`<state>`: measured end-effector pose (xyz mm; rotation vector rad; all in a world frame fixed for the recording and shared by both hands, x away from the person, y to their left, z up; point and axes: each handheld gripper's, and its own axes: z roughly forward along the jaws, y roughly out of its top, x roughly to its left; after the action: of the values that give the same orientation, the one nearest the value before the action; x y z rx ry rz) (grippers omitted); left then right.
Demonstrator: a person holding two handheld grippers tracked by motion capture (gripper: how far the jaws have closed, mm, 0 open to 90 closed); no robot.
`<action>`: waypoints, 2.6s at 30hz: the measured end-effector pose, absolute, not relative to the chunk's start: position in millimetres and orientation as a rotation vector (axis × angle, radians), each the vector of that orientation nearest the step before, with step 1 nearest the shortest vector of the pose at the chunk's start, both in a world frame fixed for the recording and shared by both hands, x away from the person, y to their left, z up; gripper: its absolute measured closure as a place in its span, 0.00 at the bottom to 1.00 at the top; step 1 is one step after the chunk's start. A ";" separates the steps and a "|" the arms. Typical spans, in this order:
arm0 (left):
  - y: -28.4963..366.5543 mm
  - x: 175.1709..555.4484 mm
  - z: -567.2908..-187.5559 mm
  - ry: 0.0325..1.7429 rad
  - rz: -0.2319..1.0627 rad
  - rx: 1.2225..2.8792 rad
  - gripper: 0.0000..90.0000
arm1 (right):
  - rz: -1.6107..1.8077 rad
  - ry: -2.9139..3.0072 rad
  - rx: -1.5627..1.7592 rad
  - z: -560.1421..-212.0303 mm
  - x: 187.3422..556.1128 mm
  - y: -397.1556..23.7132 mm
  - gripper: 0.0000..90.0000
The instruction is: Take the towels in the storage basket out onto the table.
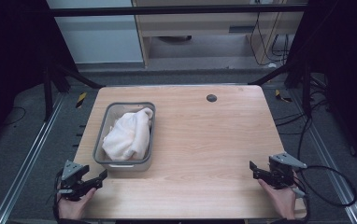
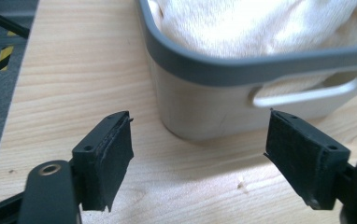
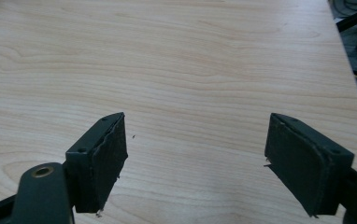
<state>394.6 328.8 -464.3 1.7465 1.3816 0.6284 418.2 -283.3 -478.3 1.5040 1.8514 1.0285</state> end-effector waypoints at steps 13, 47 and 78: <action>329.7 391.6 -441.9 1.342 0.640 1.701 0.30 | 1.000 1.866 1.497 -478.5 417.6 -278.0 0.22; 301.0 423.5 -393.7 1.215 0.615 1.739 0.28 | 0.990 1.880 1.460 -477.2 423.1 -280.4 0.21; 259.0 477.3 -367.1 1.169 0.565 1.834 0.25 | 0.952 1.938 1.415 -476.7 423.9 -270.8 0.21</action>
<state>477.3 259.0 -367.1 1.8343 1.1686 0.5648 423.9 -270.8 -476.7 1.4149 1.9376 0.9521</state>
